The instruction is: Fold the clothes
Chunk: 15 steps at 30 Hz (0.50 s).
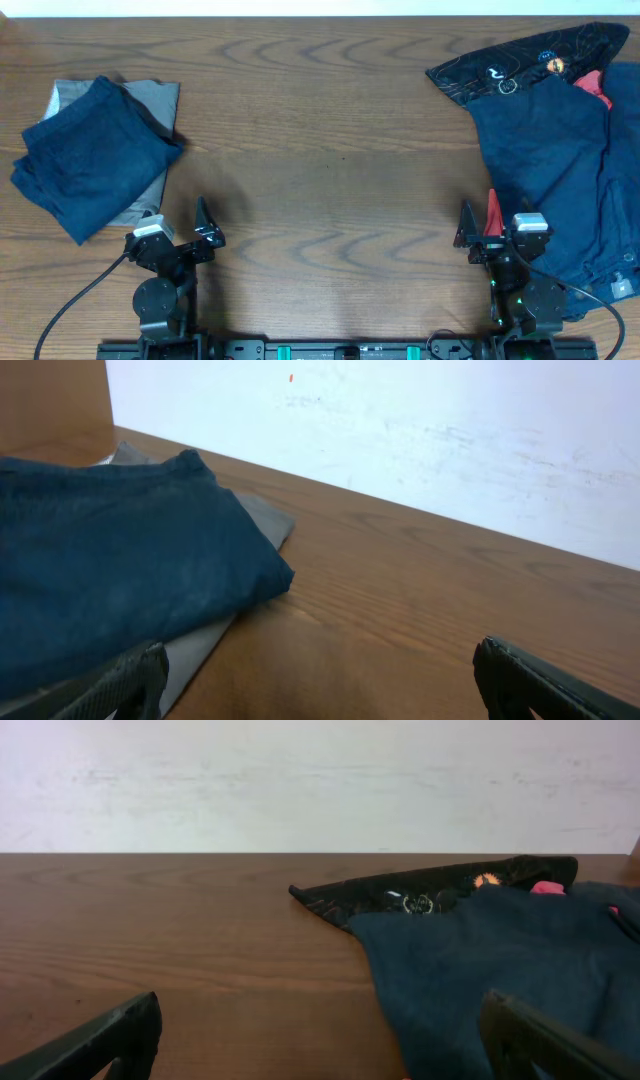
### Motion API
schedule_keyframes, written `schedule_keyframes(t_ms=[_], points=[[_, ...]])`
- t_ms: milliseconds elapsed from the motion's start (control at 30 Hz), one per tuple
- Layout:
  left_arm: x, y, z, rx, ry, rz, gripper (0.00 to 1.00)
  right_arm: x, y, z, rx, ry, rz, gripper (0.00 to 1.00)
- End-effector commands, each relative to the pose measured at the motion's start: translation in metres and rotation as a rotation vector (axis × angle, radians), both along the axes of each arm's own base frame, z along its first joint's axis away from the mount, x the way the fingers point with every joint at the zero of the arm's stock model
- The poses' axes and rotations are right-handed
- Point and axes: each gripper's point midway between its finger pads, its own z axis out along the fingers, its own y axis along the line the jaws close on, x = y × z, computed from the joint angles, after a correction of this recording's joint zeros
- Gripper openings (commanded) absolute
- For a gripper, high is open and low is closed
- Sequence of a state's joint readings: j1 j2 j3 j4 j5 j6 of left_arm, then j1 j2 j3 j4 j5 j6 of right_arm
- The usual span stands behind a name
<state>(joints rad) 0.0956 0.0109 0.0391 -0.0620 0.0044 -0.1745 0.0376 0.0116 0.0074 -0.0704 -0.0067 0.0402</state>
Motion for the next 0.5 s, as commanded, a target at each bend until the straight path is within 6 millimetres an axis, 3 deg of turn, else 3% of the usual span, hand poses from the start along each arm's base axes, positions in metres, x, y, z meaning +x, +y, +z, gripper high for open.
schedule_keyframes(t_ms=[0,233,467], points=[[0.000,0.000,-0.017,0.016,0.037,-0.002,0.98,0.000,-0.003,0.000,-0.012,-0.001,-0.013,0.99],[0.002,-0.013,-0.017,0.017,0.036,-0.059,0.98,0.000,-0.003,0.000,-0.012,-0.001,-0.013,0.99],[0.002,-0.014,-0.017,0.017,0.038,-0.061,0.98,0.000,-0.003,0.000,-0.012,-0.001,-0.013,0.99]])
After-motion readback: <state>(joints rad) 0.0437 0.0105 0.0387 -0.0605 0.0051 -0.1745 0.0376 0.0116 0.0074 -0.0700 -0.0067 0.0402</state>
